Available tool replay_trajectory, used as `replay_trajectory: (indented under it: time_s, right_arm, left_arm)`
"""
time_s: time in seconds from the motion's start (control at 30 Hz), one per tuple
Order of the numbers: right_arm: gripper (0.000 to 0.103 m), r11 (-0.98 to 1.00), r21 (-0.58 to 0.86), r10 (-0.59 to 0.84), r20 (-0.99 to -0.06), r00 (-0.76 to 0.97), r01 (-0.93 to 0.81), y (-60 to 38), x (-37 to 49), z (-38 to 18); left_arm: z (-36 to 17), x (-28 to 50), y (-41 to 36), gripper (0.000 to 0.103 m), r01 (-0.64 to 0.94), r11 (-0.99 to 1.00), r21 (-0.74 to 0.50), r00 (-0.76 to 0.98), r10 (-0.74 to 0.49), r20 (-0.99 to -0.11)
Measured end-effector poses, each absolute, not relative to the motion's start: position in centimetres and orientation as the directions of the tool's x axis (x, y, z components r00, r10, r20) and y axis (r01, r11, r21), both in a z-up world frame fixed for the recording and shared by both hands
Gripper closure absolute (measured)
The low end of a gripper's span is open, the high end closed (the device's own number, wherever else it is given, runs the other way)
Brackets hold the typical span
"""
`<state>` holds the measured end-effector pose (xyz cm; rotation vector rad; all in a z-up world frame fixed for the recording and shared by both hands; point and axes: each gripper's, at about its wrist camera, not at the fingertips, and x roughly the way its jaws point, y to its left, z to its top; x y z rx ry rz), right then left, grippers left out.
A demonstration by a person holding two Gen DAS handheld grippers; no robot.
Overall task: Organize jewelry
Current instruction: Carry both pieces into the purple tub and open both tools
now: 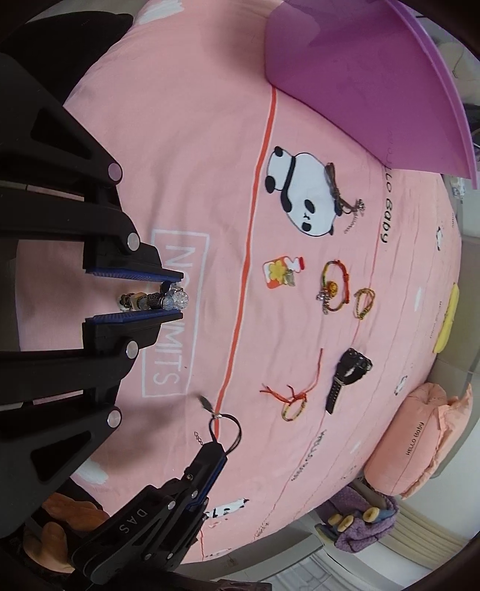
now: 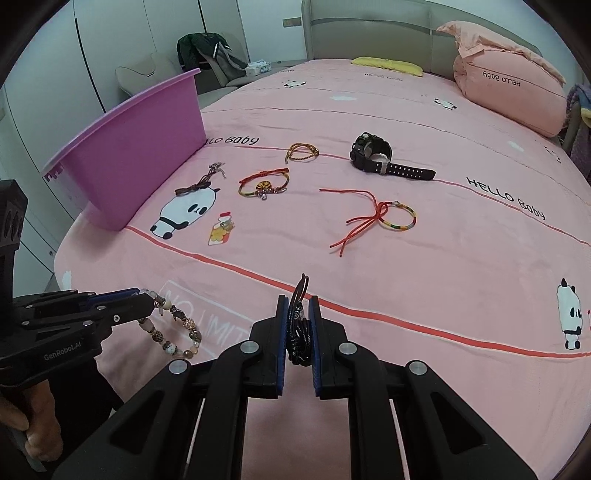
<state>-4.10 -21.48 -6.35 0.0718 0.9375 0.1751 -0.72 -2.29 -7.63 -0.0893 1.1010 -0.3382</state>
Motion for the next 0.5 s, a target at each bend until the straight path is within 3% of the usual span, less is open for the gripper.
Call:
replay_trajectory:
  time_s: [0.5]
  right_arm:
    - [0.092,0.978,0.181,0.207,-0.736,0.644,-0.108,-19.4,-4.3,-1.5]
  left_arm:
    - [-1.0,-0.3,1.7,0.089,0.263,0.945,-0.192,0.528,-0.308,-0.791]
